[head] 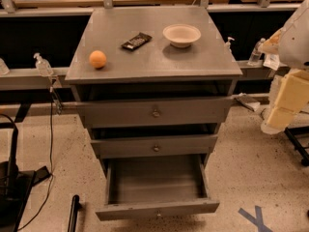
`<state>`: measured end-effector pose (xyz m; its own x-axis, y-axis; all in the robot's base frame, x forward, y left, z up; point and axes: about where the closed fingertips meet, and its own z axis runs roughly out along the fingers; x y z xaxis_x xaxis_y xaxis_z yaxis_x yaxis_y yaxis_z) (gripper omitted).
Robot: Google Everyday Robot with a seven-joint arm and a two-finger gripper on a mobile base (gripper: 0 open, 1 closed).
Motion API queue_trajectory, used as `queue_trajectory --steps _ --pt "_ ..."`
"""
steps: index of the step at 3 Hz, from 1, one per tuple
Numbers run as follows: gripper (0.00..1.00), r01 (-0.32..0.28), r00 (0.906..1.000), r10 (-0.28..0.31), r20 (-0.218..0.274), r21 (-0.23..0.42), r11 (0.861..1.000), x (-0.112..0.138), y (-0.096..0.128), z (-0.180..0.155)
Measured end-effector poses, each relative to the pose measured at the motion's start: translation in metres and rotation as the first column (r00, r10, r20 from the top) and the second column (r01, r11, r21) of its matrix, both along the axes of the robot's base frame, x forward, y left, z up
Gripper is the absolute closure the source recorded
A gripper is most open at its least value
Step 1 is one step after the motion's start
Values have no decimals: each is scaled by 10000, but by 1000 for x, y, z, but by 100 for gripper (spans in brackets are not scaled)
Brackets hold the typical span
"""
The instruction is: Close bottom drawer
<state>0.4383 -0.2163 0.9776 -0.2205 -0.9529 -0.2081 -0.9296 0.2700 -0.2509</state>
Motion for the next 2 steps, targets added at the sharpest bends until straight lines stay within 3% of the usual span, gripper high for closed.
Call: queue_trajectory --steps 2 --pt "0 -11 9999 10 139 85 10000 0 0 1"
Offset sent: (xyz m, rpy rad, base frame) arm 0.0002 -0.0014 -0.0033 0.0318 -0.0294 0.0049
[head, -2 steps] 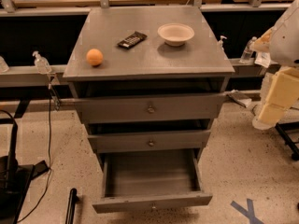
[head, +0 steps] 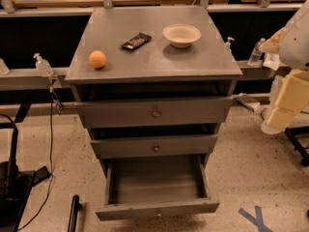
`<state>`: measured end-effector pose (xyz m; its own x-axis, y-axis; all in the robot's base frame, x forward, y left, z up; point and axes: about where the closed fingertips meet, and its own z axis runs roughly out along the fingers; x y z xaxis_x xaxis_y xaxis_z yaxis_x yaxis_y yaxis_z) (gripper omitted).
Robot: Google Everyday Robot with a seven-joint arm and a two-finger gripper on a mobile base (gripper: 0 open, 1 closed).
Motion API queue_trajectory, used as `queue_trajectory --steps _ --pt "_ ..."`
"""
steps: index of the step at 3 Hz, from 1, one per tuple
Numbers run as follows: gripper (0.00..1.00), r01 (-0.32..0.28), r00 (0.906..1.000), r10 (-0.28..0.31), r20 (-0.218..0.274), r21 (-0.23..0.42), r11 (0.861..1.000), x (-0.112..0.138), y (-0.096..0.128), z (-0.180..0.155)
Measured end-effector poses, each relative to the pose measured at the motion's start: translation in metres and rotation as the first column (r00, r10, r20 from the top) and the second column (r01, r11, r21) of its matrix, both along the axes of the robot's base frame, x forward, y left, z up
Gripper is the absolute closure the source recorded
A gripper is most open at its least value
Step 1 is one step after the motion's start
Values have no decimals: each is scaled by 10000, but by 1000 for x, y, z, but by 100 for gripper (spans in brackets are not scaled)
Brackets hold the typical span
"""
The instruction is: Close bottom drawer
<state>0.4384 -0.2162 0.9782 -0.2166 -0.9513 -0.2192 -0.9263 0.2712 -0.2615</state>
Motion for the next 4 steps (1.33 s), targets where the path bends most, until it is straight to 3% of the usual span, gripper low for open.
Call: queue_trajectory --steps 1,2,3,4 --pt "0 -145 9998 153 -92 783 9968 -3 -3 -36" --pt "0 405 9963 -169 -843 2862 9573 -17 -10 -135" --pt "0 1526 9812 -684 -1802 5095 8469 -21 10 -231" --pt "0 2463 9611 -1134 -2520 5954 7647 -12 24 -279"
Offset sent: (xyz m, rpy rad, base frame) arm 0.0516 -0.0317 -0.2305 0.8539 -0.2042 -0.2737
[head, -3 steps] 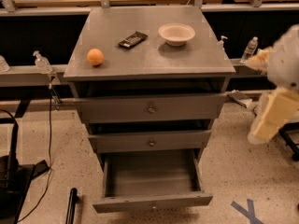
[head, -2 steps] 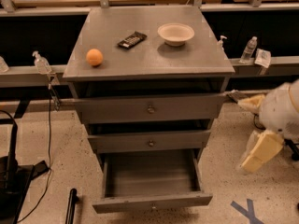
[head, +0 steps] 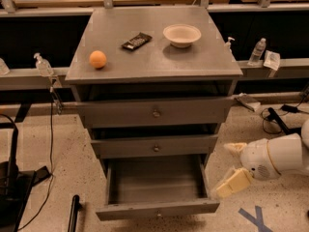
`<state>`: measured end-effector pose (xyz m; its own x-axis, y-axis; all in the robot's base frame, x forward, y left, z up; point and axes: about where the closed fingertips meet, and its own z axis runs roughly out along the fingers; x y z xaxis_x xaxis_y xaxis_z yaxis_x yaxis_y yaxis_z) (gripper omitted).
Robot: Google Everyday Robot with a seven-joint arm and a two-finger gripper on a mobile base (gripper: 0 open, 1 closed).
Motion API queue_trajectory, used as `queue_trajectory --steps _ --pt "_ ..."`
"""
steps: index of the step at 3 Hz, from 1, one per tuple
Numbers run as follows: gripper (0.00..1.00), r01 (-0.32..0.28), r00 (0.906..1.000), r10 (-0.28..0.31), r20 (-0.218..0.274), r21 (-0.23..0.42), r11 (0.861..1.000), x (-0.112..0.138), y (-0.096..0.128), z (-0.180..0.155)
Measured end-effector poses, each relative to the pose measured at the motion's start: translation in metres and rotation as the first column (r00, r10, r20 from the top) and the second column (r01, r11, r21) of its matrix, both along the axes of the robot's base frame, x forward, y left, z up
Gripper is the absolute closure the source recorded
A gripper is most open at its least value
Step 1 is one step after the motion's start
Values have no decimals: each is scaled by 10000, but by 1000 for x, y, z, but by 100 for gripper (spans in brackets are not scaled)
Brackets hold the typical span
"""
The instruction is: Close bottom drawer
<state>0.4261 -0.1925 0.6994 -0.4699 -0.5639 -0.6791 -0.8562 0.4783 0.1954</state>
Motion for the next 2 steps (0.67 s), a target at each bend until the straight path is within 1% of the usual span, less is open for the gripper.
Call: queue_trajectory --steps 1,2 --pt "0 -80 9999 81 60 -147 9999 0 -2 3" --pt "0 -216 9997 215 74 60 9997 1 -1 3"
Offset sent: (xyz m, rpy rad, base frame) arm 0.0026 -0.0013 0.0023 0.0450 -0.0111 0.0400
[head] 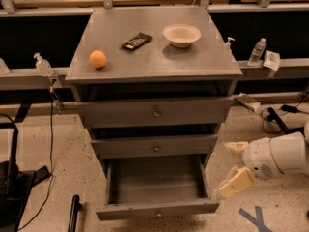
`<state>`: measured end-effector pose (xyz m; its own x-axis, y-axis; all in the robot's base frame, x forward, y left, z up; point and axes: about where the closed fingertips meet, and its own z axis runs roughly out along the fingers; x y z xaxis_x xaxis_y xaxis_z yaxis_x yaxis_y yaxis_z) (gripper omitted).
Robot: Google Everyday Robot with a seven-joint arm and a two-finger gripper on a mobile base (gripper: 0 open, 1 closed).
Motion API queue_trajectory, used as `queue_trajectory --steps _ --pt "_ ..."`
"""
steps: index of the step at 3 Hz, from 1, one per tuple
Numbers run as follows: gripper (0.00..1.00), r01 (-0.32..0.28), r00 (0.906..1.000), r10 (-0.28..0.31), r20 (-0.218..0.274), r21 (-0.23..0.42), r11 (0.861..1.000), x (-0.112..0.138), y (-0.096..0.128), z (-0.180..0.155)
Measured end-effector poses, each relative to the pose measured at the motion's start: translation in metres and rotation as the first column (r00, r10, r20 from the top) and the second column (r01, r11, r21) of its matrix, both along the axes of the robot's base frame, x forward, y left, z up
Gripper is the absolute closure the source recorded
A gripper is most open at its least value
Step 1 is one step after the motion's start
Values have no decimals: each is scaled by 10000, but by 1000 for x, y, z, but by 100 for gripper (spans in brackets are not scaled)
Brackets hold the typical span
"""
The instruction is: Close bottom drawer
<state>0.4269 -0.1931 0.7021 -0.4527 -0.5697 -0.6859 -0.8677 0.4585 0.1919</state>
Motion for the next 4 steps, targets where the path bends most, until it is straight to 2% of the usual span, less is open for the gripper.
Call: queue_trajectory --steps 1,2,3,4 --pt "0 -511 9958 425 809 1061 9930 38 32 4" --pt "0 -1495 9747 906 2042 2949 9437 94 75 -9" --pt "0 -1565 9740 830 2107 3611 9193 110 76 -43" --pt "0 -1559 9753 850 2038 3635 9185 108 77 -45"
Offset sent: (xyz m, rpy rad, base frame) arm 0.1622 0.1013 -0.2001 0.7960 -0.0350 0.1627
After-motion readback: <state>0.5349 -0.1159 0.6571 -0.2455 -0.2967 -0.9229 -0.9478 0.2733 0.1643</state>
